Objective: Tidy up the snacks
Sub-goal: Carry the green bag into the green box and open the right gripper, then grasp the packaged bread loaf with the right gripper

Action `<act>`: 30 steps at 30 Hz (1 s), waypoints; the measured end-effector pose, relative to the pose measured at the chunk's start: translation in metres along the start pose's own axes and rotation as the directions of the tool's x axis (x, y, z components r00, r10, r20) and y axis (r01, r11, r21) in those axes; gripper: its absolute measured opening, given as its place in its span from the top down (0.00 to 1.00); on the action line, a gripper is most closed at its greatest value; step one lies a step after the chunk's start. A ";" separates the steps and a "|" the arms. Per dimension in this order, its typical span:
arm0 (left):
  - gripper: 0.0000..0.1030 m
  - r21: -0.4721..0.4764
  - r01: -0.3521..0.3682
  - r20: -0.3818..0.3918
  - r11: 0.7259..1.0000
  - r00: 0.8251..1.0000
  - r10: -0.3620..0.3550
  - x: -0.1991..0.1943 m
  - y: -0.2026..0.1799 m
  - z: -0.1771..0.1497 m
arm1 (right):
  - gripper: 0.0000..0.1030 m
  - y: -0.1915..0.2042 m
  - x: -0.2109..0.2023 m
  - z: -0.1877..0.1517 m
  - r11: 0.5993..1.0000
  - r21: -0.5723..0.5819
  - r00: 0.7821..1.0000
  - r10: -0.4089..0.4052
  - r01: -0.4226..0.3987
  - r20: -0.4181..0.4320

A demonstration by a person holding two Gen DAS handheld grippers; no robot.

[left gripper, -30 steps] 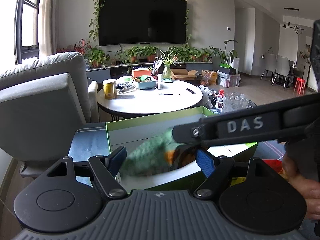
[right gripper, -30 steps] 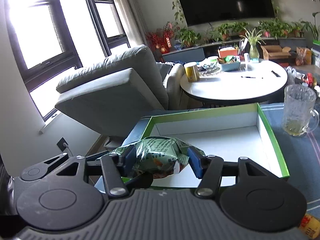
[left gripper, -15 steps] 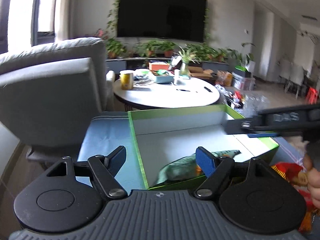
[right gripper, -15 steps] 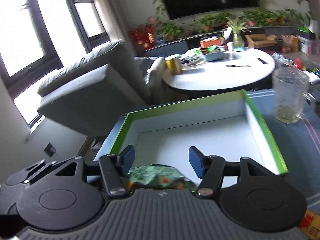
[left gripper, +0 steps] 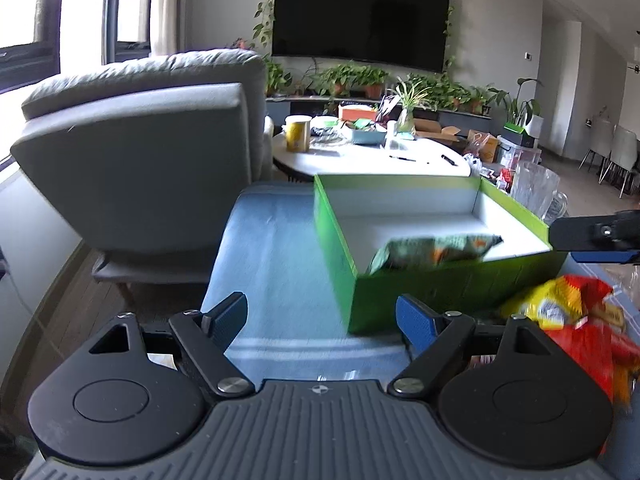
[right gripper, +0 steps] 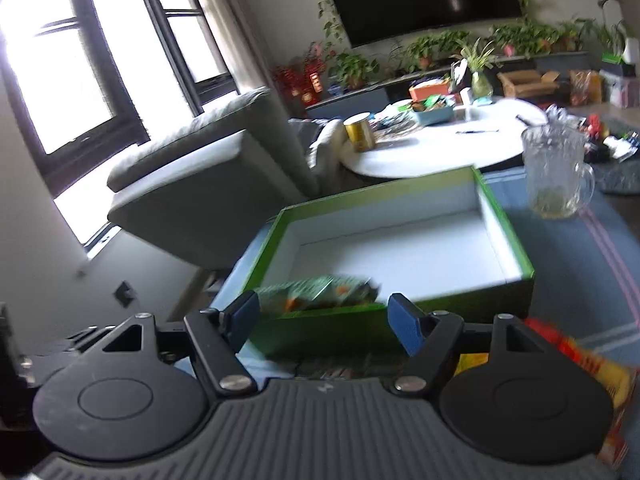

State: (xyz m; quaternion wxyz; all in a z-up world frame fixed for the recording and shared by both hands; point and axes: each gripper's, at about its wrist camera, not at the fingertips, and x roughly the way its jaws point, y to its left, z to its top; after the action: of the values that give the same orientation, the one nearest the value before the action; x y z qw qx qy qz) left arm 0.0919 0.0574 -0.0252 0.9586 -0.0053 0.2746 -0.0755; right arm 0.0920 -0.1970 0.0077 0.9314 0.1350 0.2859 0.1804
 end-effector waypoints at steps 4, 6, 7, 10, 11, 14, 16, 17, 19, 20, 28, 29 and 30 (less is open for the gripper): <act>0.22 -0.021 0.011 -0.009 1.000 1.000 -0.011 -0.015 0.006 -0.015 | 0.22 0.023 -0.010 -0.013 0.997 -0.079 1.000 0.024 -0.026 -0.019; 0.22 -0.015 0.015 -0.008 1.000 1.000 -0.015 -0.022 0.007 -0.021 | 0.22 0.034 -0.013 -0.020 0.992 -0.114 0.998 0.042 -0.046 -0.037; 0.22 -0.011 0.016 -0.008 1.000 1.000 -0.016 -0.025 0.007 -0.023 | 0.22 0.039 -0.014 -0.024 0.990 -0.130 0.997 0.054 -0.060 -0.050; 0.22 -0.003 0.028 -0.010 1.000 1.000 -0.028 -0.033 0.008 -0.031 | 0.22 0.052 -0.016 -0.036 0.984 -0.160 0.994 0.069 -0.081 -0.081; 0.23 -0.002 0.034 -0.013 0.999 0.999 -0.034 -0.035 0.009 -0.035 | 0.22 0.054 -0.016 -0.040 0.983 -0.162 0.993 0.068 -0.082 -0.092; 0.23 0.003 0.044 -0.019 0.999 0.999 -0.044 -0.041 0.011 -0.043 | 0.22 0.058 -0.015 -0.051 0.983 -0.157 0.988 0.072 -0.093 -0.135; 0.23 0.002 0.051 -0.023 0.999 0.998 -0.050 -0.044 0.013 -0.048 | 0.22 0.061 -0.015 -0.055 0.984 -0.153 0.986 0.068 -0.092 -0.153; 0.23 -0.001 0.054 -0.024 0.999 0.998 -0.054 -0.045 0.015 -0.050 | 0.22 0.063 -0.013 -0.056 0.984 -0.155 0.985 0.064 -0.089 -0.159; 0.23 -0.014 0.063 -0.027 0.998 0.998 -0.063 -0.047 0.018 -0.053 | 0.22 0.069 -0.014 -0.061 0.984 -0.159 0.985 0.054 -0.081 -0.166; 0.23 -0.020 0.070 -0.028 0.997 0.997 -0.070 -0.048 0.019 -0.056 | 0.22 0.071 -0.013 -0.063 0.984 -0.162 0.984 0.051 -0.079 -0.169; 0.23 -0.049 0.119 -0.047 0.992 0.991 -0.121 -0.048 0.027 -0.068 | 0.22 0.080 0.002 -0.076 0.988 -0.143 0.972 0.020 -0.055 -0.235; 0.24 -0.055 0.128 -0.050 0.990 0.990 -0.131 -0.048 0.027 -0.070 | 0.22 0.081 0.005 -0.077 0.989 -0.142 0.970 0.016 -0.051 -0.243; 0.24 -0.064 0.142 -0.054 0.988 0.988 -0.146 -0.047 0.028 -0.071 | 0.22 0.082 0.006 -0.078 0.989 -0.142 0.968 0.010 -0.047 -0.250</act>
State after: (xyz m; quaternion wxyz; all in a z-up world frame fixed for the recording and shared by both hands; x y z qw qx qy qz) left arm 0.0197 0.0945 -0.0621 0.9416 -0.0516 0.3036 -0.1364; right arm 0.0306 -0.1092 -0.0285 0.8928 0.0466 0.3844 0.2300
